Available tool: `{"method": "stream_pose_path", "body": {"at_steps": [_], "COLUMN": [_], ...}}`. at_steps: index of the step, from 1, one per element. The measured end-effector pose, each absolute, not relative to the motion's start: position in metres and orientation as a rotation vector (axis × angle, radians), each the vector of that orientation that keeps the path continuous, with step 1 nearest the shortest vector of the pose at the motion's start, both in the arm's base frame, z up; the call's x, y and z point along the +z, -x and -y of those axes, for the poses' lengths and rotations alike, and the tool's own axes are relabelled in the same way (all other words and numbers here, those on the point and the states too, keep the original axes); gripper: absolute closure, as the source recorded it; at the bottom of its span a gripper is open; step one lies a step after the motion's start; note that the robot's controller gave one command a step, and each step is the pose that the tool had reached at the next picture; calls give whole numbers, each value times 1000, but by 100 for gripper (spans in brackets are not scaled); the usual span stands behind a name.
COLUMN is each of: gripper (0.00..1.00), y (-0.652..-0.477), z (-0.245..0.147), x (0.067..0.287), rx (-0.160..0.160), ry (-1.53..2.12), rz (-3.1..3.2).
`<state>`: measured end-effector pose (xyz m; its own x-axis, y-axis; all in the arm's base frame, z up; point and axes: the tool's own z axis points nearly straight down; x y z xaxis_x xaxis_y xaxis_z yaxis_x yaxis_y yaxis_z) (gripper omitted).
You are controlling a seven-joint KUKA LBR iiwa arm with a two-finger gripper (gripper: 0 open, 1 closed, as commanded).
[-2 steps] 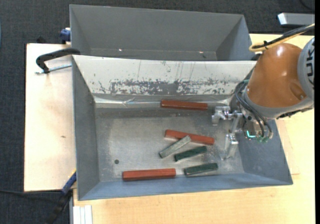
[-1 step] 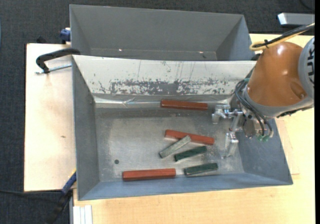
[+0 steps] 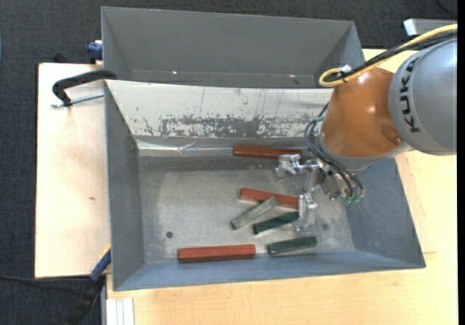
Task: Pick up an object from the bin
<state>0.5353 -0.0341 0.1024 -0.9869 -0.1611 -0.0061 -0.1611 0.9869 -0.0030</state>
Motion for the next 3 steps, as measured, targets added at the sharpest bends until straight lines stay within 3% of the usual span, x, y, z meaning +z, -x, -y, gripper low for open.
{"method": "stream_pose_path", "body": {"at_steps": [1,2,3], "gripper": [0,0,0], "y": [-541,-561,-568], "z": [11,18,17], "x": [111,111,81], "rx": [3,2,1], "ry": [341,53,311], "rz": [-3121,-3131,-3124]}}
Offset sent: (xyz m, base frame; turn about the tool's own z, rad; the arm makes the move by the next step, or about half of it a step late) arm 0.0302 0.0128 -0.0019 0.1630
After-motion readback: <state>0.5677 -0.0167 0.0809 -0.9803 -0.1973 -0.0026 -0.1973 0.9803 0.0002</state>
